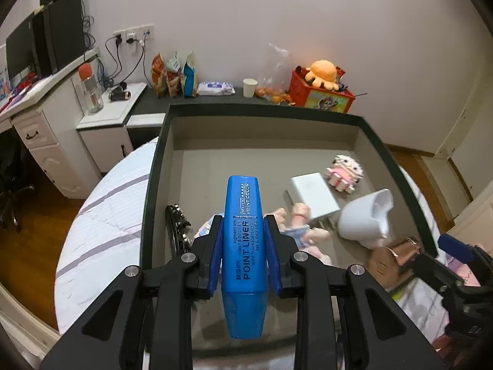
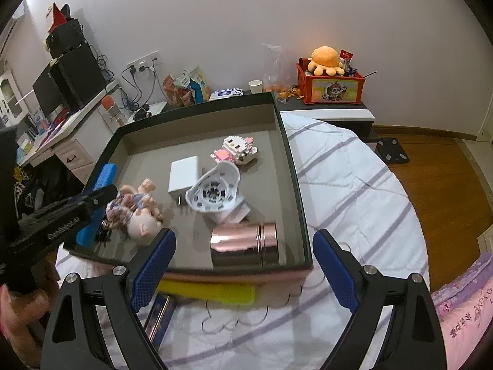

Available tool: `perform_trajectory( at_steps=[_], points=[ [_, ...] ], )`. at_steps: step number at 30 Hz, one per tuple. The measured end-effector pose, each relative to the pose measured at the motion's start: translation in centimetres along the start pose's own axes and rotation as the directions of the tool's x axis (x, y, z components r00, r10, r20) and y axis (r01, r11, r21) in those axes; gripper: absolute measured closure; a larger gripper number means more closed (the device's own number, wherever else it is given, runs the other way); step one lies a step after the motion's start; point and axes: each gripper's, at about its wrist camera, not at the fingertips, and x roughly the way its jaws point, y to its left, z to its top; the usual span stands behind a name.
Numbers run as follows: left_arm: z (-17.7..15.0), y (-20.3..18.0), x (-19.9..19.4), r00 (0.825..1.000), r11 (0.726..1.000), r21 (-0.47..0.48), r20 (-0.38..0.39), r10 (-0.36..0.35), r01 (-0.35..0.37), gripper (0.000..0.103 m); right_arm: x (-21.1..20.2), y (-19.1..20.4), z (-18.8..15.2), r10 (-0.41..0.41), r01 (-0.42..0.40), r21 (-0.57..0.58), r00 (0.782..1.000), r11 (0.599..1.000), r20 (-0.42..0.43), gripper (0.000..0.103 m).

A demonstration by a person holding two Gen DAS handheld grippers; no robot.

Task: Organize rigid objects
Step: 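Carry the blue highlighter into the pink box and open the left gripper, then withdraw the left gripper and reach the right gripper toward the harmonica box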

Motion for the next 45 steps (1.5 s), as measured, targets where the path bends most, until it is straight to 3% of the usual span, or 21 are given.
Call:
perform_trajectory(
  at_steps=[6,8,9,10,13,28,45],
  points=[
    [-0.2,0.5,1.5,0.999,1.000,-0.016,-0.034,0.023,-0.024,0.072,0.9,-0.4,0.4,-0.006,0.007,0.011,1.000,1.000,-0.011,0.011],
    [-0.2,0.5,1.2,0.998,0.998,-0.014,-0.023,0.053,-0.053,0.047,0.9,-0.5,0.3,-0.007,0.007,0.016,1.000,1.000,-0.014,0.011],
    [-0.3,0.6,0.9,0.998,0.998,-0.018,-0.014,0.059,-0.059,0.027,0.8,-0.4,0.2,-0.009,0.009,0.016,1.000,1.000,-0.014,0.011],
    [-0.3,0.6,0.3,1.000,1.000,-0.024,0.008,0.013,-0.013,0.020,0.7,-0.4,0.2,-0.010,0.010,0.016,1.000,1.000,-0.014,0.011],
    [-0.5,0.1,-1.5,0.998,0.999,-0.019,0.058,0.038,-0.037,0.004,0.0,-0.5,-0.1,-0.014,0.014,0.015,1.000,1.000,-0.007,0.011],
    [-3.6,0.2,-10.2,0.985,0.998,-0.042,0.164,0.045,-0.038,0.000,-5.1,-0.1,-2.4,-0.019,0.018,0.014,0.998,1.000,0.053,0.011],
    [-11.4,2.1,-13.1,0.994,0.992,-0.112,0.081,0.073,-0.063,0.000,-7.8,0.1,-6.9,-0.011,0.011,0.011,1.000,1.000,0.029,0.011]
  ],
)
